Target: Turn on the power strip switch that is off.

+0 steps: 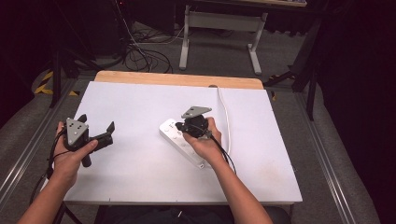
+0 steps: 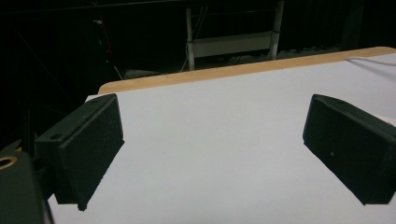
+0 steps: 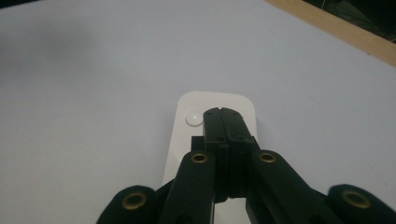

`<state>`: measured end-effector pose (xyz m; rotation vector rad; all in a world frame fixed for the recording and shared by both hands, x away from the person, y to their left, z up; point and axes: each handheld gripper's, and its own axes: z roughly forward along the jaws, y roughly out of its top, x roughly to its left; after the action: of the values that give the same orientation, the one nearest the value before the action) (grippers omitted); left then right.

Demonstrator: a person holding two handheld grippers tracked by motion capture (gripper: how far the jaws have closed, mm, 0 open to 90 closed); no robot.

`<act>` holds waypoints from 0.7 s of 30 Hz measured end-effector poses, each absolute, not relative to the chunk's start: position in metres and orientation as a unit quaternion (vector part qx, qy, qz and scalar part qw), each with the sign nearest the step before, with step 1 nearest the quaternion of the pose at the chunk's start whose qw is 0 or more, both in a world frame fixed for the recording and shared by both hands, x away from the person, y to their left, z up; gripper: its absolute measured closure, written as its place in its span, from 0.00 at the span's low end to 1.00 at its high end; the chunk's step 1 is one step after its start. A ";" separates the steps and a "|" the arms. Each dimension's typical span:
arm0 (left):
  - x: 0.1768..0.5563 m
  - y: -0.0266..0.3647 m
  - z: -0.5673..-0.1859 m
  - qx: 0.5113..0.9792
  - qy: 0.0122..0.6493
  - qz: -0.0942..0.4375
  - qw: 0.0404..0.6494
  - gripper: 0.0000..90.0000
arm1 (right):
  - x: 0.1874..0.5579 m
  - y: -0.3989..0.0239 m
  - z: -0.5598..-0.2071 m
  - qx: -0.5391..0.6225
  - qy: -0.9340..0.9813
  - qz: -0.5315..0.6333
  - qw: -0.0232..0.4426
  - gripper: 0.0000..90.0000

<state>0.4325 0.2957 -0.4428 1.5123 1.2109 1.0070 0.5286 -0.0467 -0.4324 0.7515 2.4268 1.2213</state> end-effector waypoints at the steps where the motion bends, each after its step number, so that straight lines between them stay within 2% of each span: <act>1: 0.433 0.296 -0.443 0.614 0.493 0.409 0.461 0.06 | 0.529 -0.049 -0.431 0.264 0.846 0.434 0.161 1.00; 21: 0.436 0.295 -0.443 0.616 0.492 0.406 0.462 0.06 | 0.514 -0.092 -0.398 0.269 0.766 0.563 0.156 1.00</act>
<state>0.4355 0.2950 -0.4429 1.5145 1.2098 0.9991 0.5135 -0.0919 -0.3984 0.7702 2.1922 1.6124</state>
